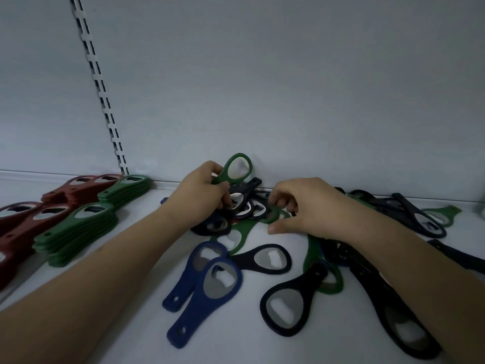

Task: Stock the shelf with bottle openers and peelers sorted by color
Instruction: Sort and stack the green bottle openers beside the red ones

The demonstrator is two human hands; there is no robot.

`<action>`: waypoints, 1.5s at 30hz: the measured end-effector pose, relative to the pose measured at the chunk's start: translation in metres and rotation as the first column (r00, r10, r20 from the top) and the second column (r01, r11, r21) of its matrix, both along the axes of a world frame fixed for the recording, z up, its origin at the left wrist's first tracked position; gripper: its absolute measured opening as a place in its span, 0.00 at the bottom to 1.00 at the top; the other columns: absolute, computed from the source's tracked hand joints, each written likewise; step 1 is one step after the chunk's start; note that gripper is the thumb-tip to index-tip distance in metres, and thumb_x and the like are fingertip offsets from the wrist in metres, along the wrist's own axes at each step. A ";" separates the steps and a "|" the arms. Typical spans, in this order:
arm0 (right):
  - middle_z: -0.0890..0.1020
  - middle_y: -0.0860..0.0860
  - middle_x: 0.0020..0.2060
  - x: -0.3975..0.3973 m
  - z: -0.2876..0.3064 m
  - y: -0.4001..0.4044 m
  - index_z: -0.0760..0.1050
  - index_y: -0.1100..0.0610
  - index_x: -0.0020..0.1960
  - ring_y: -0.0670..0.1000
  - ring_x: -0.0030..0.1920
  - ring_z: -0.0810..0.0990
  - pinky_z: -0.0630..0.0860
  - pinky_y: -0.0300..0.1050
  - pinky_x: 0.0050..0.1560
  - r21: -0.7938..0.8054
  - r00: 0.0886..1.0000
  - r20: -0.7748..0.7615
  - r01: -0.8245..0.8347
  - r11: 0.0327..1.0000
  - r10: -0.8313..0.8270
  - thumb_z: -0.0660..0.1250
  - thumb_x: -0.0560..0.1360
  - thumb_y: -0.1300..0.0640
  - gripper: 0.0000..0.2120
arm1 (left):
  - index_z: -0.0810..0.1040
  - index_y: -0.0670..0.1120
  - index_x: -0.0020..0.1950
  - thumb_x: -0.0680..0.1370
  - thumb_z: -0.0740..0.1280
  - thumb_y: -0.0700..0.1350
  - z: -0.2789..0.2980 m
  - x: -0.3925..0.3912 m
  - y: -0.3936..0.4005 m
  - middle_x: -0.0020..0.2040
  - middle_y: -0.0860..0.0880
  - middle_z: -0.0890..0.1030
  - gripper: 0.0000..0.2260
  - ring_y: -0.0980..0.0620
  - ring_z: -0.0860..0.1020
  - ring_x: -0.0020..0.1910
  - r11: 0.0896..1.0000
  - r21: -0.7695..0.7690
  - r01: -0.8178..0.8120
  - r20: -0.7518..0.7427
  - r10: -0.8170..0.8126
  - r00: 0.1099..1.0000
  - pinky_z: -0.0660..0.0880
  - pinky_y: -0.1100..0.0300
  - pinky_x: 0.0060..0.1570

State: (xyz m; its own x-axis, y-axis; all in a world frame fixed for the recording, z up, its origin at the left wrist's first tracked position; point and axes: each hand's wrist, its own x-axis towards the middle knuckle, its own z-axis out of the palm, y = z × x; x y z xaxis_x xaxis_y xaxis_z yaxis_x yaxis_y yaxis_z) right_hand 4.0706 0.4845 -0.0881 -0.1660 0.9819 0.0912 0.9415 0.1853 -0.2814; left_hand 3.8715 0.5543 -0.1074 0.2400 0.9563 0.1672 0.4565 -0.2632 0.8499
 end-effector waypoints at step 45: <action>0.84 0.50 0.44 -0.017 0.009 -0.009 0.82 0.51 0.53 0.51 0.43 0.83 0.78 0.38 0.41 0.283 0.669 -0.699 -0.065 0.957 0.253 0.74 0.72 0.51 0.11 | 0.81 0.43 0.45 0.80 0.67 0.40 0.026 -0.009 -0.033 0.39 0.44 0.81 0.06 0.50 0.74 0.33 0.748 -0.174 0.640 0.165 -0.619 0.768 0.73 0.61 0.36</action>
